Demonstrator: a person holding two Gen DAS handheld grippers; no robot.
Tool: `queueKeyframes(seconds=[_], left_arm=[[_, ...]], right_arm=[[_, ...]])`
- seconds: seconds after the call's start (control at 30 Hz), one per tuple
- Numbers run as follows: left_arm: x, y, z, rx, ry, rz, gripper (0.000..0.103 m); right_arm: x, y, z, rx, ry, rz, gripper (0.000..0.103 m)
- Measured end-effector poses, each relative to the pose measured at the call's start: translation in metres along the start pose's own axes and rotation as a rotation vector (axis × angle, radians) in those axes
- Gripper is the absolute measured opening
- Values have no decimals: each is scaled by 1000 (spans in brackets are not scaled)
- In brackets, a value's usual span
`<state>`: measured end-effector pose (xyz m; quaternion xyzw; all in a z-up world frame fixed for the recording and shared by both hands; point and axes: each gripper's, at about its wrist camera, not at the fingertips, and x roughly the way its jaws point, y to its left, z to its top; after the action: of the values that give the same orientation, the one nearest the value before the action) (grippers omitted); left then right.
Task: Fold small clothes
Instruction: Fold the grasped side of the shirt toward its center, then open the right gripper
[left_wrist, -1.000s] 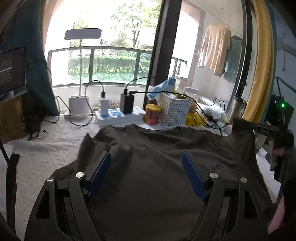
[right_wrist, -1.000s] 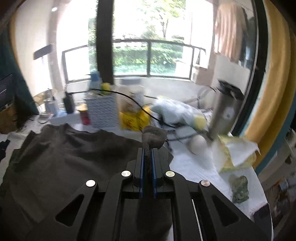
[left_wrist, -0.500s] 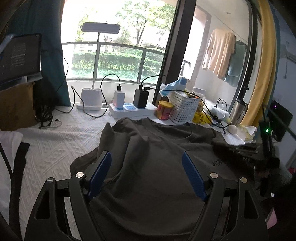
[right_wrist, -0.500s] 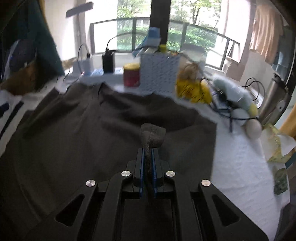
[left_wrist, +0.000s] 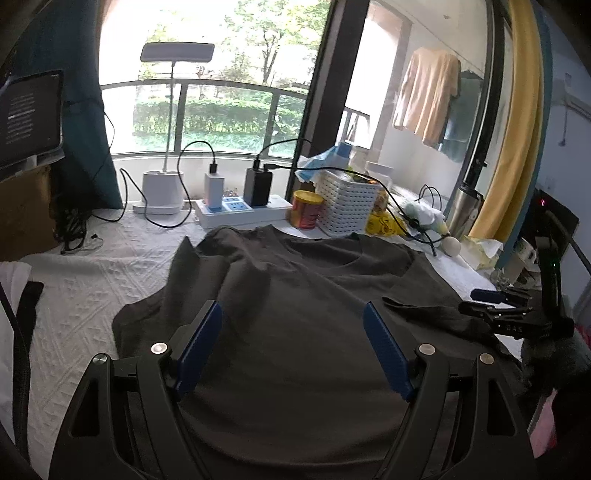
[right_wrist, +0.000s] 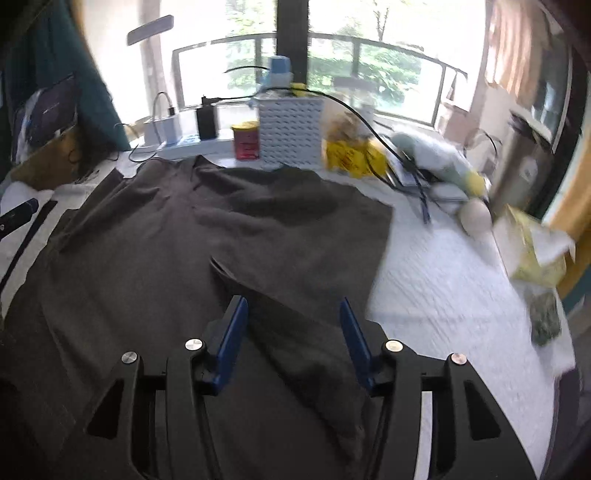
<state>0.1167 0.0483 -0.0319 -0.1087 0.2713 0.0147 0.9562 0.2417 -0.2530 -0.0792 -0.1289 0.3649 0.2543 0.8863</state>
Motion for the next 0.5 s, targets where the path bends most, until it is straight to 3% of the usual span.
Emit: queueKeyframes(seconds=[0.17, 0.3, 0.4, 0.43, 0.5], left_arm=[[0, -15, 1, 29, 6, -8, 82], [-1, -21, 1, 40, 11, -10, 82], [-3, -24, 1, 48, 10, -11, 82], [-4, -24, 0, 50, 9, -10, 82], [-6, -24, 0, 50, 10, -10, 82]], right_arm=[[-2, -25, -17, 91, 16, -37, 52], [0, -35, -25, 147, 53, 27, 52], [-7, -26, -26, 112, 7, 43, 50], [-10, -21, -25, 89, -11, 47, 45], [-11, -10, -24, 33, -4, 25, 5]])
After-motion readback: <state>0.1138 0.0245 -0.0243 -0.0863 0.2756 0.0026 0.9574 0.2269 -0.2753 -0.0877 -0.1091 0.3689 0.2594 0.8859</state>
